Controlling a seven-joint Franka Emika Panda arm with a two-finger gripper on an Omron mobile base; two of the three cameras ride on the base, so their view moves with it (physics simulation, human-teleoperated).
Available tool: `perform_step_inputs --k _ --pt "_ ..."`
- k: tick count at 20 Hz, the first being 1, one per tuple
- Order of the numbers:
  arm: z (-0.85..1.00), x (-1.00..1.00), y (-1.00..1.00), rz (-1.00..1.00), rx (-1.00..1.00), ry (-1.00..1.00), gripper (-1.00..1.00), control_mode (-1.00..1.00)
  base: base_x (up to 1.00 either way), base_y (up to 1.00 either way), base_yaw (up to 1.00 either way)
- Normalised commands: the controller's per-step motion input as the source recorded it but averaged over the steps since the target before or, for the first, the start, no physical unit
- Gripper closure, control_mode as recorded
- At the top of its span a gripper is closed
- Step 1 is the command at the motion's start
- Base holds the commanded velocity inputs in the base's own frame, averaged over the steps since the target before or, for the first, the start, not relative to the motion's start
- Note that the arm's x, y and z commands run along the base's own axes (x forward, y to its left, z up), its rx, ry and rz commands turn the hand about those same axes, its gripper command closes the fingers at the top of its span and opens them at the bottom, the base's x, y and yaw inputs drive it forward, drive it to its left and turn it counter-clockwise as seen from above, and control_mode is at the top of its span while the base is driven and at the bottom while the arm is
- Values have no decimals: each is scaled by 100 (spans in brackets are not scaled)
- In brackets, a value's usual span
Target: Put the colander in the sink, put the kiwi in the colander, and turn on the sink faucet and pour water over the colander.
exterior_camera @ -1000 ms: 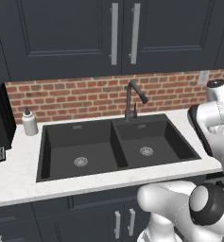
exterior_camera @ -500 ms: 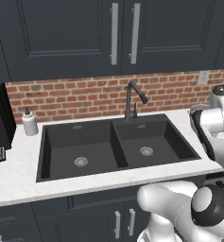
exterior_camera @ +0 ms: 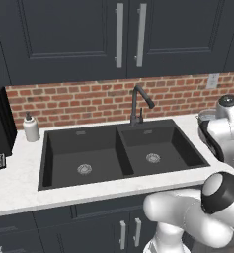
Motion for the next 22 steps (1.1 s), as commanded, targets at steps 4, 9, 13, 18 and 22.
perform_step_inputs --k 4,9,13,18,22 --pt "-9 45 -26 0 0 1 -100 -100 0 0 0" --pt "-10 49 -34 0 5 0 -100 -100 0 0 0" --pt "-13 44 -41 0 3 2 -100 -100 0 0 0" --pt "-20 40 -27 3 0 2 -100 -100 0 0 0" --pt "-18 36 -20 4 0 0 -100 -100 0 0 0"
